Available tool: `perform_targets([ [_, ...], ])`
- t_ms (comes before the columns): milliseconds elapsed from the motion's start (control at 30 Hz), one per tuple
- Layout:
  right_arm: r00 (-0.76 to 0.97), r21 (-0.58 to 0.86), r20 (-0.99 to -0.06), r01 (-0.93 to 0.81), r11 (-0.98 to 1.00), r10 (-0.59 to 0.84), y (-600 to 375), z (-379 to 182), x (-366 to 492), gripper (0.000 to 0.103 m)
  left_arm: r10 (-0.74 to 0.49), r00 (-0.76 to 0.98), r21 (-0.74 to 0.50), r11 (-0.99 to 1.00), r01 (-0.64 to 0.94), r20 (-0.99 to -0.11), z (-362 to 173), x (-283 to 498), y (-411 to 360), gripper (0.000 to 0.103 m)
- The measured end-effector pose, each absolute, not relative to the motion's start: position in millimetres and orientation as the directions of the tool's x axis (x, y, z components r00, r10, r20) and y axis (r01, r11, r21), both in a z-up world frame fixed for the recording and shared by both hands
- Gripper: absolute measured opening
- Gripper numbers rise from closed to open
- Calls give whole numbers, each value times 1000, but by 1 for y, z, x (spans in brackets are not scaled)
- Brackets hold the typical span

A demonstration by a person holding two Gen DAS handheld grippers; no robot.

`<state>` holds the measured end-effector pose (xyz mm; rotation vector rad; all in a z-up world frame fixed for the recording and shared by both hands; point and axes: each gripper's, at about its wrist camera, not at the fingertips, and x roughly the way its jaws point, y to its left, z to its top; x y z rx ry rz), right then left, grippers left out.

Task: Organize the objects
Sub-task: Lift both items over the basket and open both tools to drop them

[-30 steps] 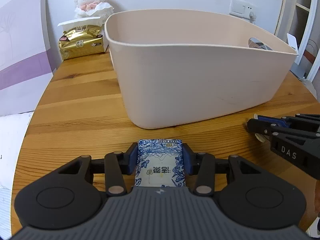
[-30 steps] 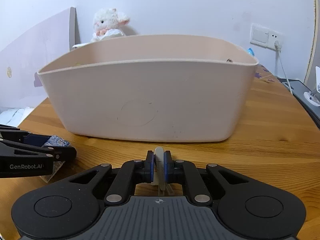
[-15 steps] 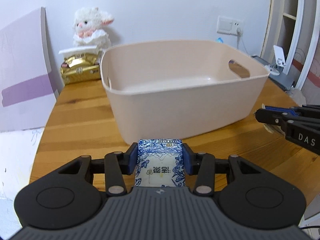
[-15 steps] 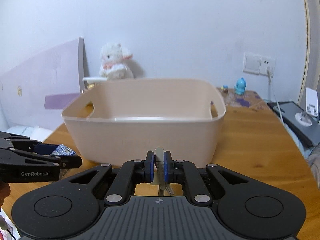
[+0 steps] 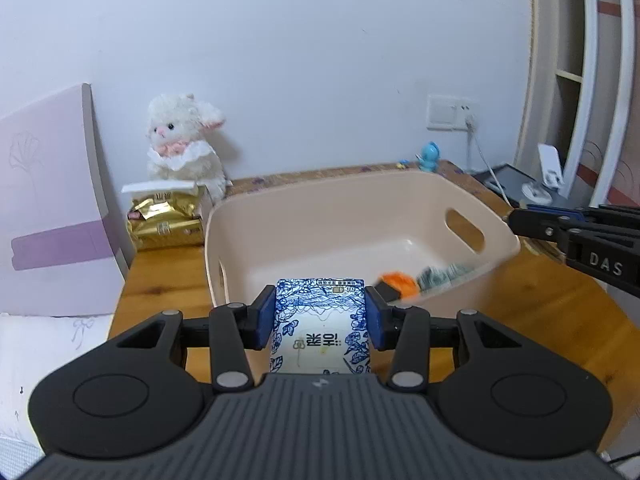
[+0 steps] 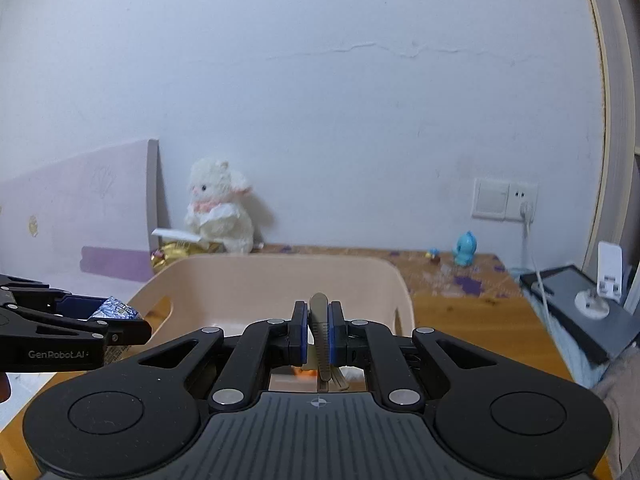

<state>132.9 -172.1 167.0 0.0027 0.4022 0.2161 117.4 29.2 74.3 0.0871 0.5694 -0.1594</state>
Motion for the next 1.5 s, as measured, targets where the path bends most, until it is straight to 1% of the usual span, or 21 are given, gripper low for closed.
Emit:
perform_targets([
  [133,901,46,-390,-188,981,191,-174,171,150,9,-95,847,58,987,147,-523,81,135,24,48],
  [300,890,56,-423,-161,985,169,-180,164,181,9,-80,837,48,991,125,-541,77,164,18,48],
  [467,864,63,-480,-141,988,154,-182,150,207,9,-41,811,68,993,99,-584,64,194,11,48],
  [667,812,49,-565,-147,988,149,-175,130,224,9,29,755,137,987,82,-655,37,225,3,48],
  [800,769,56,-621,-149,987,151,-172,119,231,9,33,705,128,988,83,-709,19,234,4,48],
  [967,732,71,-658,-169,983,174,-170,113,233,12,28,674,116,989,86,-738,11,233,5,48],
  [1000,728,73,-662,-173,982,177,-170,113,232,14,24,672,107,991,83,-740,12,233,6,48],
  [1067,730,60,-662,-175,983,170,-168,114,230,29,25,675,100,992,73,-737,16,229,6,50],
  [1100,733,56,-658,-180,982,172,-168,116,228,37,24,681,100,992,74,-732,19,227,4,59],
  [1133,736,54,-655,-182,982,172,-168,118,227,45,25,687,103,992,73,-727,22,225,3,72],
  [1167,740,53,-650,-182,982,172,-168,121,225,49,28,693,106,992,70,-720,25,221,2,75],
  [1233,752,55,-635,-185,981,177,-170,127,219,59,27,702,105,992,67,-712,31,217,0,77],
  [1267,757,56,-629,-185,981,178,-170,130,217,61,25,704,101,993,66,-710,34,215,0,78],
  [1333,763,66,-620,-184,981,184,-173,136,212,69,19,707,89,994,62,-707,40,212,1,81],
  [1400,764,81,-614,-189,979,199,-176,142,206,74,8,709,80,995,68,-705,44,208,2,82],
  [1500,765,95,-610,-188,978,206,-180,148,198,77,14,724,88,994,64,-690,52,199,2,83],
])
